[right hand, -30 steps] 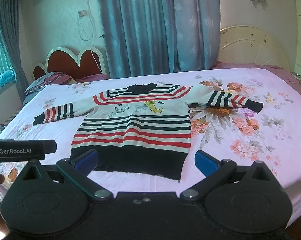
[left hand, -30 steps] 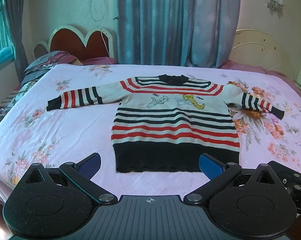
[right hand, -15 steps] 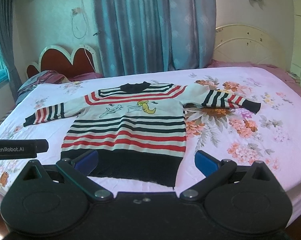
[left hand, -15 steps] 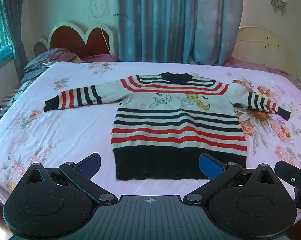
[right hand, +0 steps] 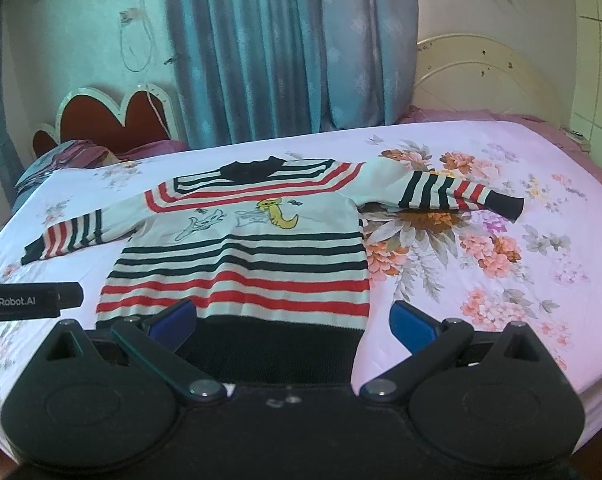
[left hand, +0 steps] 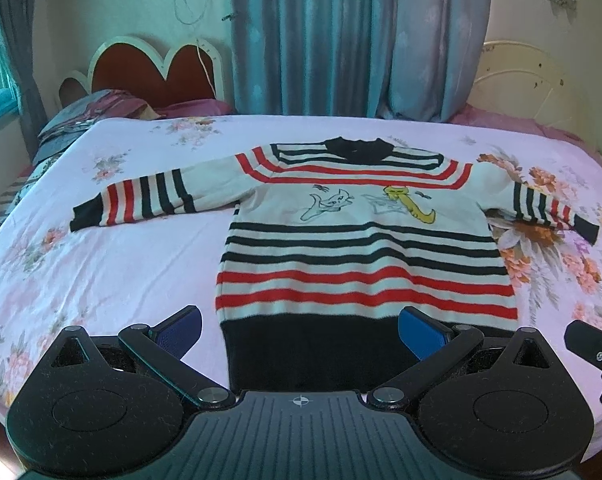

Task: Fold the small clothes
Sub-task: 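Move the right tool toward the black cuff of the sleeve nearest it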

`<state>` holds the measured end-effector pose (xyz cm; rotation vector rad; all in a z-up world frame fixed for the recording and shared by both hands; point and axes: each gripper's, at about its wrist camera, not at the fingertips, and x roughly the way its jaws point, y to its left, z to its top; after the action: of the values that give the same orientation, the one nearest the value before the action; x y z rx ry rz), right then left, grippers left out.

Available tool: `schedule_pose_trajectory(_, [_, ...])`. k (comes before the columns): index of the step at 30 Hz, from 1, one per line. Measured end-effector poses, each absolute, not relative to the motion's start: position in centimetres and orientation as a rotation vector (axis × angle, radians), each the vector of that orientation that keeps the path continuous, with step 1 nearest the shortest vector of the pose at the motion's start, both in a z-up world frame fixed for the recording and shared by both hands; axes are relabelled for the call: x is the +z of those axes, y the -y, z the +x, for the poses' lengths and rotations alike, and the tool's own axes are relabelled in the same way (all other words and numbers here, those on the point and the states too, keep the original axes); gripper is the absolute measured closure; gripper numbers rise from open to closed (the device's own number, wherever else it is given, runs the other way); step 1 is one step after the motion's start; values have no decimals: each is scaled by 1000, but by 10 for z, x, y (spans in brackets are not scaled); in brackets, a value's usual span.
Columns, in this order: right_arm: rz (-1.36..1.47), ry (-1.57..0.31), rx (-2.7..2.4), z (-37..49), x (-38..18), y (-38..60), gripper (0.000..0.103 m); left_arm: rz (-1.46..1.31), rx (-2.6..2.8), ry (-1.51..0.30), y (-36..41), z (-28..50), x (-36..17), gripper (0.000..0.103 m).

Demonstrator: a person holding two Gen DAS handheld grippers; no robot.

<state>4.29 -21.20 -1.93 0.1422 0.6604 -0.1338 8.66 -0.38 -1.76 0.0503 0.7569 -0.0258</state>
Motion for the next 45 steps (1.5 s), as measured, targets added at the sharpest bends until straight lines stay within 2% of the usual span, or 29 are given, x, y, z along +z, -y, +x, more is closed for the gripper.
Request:
schedule_pose_trajectory(27, [182,-688,-431,164,-42,269,1,84,-106,-812,24,270,-50,0])
schedule_pose_trajectory(41, [266,-718,-490,222,-81,404,1,84,-111,-815,117,336,-79,0])
schedule_pose_trajectory(45, [286,-725,-526,239,-95,449,4,91,-135,-818,149,352,-92,0])
